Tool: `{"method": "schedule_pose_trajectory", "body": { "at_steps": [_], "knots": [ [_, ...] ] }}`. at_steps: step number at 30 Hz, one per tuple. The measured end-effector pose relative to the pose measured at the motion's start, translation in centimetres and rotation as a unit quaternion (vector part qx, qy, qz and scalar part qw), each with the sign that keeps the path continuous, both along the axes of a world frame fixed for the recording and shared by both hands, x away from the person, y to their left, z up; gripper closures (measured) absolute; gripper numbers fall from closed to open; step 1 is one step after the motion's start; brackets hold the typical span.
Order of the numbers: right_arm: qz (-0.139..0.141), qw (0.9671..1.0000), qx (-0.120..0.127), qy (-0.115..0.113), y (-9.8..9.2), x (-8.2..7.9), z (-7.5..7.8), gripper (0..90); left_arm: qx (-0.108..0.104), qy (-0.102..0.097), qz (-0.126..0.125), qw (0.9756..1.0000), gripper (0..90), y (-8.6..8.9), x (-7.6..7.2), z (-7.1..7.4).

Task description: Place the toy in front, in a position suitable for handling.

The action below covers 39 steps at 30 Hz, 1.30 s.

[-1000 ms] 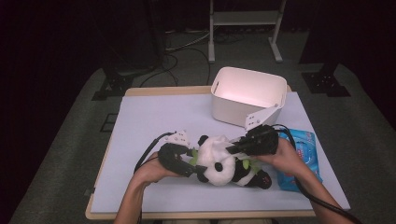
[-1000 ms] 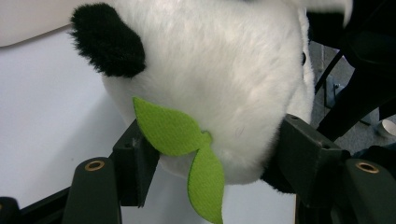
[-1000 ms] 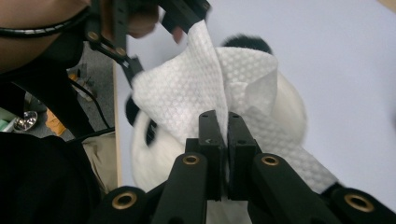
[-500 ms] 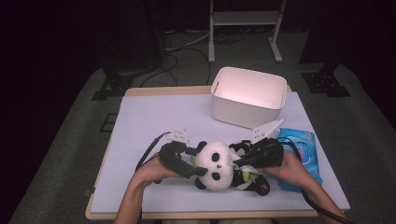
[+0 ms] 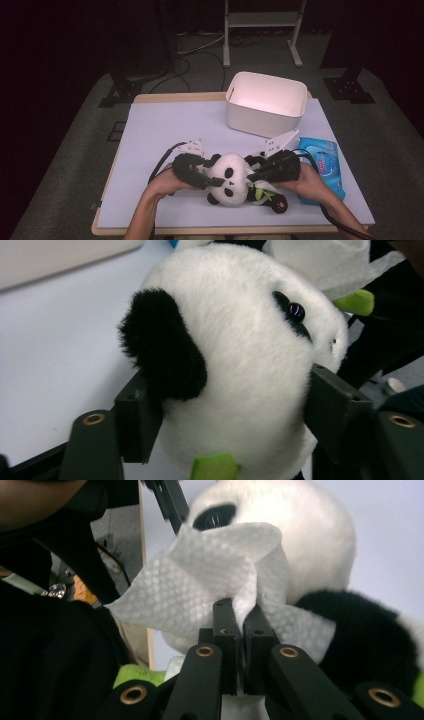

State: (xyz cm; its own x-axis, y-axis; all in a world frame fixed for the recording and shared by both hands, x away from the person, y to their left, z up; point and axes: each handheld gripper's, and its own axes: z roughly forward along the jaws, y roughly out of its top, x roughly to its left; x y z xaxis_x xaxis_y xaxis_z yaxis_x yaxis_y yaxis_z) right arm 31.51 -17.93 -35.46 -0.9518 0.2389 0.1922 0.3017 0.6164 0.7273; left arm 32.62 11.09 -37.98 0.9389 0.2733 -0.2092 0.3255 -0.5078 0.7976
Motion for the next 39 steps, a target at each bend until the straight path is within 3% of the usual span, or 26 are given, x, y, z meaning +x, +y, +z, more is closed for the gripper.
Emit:
{"method": "schedule_pose_trajectory", "body": {
  "at_steps": [5,11,16,20,23,24,27,29,30,35,39],
  "knots": [
    [-0.002,0.9998,0.019,-0.006,0.6,0.8,1.3,86.6,0.003,-0.035,0.003,0.9994,35.3,0.0,-0.3,0.5],
    [-0.015,0.9996,-0.003,-0.025,0.4,1.8,2.4,86.5,0.009,-0.046,-0.003,0.9989,38.4,0.4,-0.5,0.8],
    [-0.027,0.9995,0.009,-0.015,-1.5,1.7,2.1,86.6,-0.002,-0.028,-0.016,0.9995,38.0,0.5,-0.4,0.6],
    [-0.029,0.9995,0.007,-0.013,-2.3,1.0,1.6,86.6,-0.026,0.011,-0.013,0.9995,23.9,0.5,0.0,0.7],
    [-0.026,0.9996,0.009,-0.007,-2.5,0.7,1.2,86.7,-0.019,0.027,0.008,0.9994,9.0,0.1,0.2,0.5],
    [-0.024,0.9997,0.008,-0.007,-2.4,0.6,1.2,86.7,-0.021,0.035,0.008,0.9991,8.0,-0.1,0.3,0.4],
    [-0.013,0.9999,-0.004,-0.006,-2.0,0.3,0.8,86.8,-0.012,0.050,0.001,0.9987,2.4,-0.9,0.6,-0.1],
    [-0.011,0.9999,-0.004,-0.007,-1.7,0.2,0.8,86.8,-0.010,0.048,-0.018,0.9986,3.5,-1.5,0.6,-0.2],
    [-0.007,0.9999,-0.006,-0.006,-1.4,0.2,0.8,86.8,-0.006,0.039,-0.019,0.9990,4.4,-1.8,0.5,-0.2],
    [0.002,0.9998,-0.010,-0.015,-0.3,0.3,1.1,86.8,0.002,-0.008,-0.019,0.9998,29.7,-1.2,0.0,0.2],
    [-0.001,0.9997,-0.004,-0.022,-0.4,0.5,1.9,86.8,0.002,-0.040,-0.013,0.9991,33.7,-0.9,-0.2,0.6]
  ]
}}
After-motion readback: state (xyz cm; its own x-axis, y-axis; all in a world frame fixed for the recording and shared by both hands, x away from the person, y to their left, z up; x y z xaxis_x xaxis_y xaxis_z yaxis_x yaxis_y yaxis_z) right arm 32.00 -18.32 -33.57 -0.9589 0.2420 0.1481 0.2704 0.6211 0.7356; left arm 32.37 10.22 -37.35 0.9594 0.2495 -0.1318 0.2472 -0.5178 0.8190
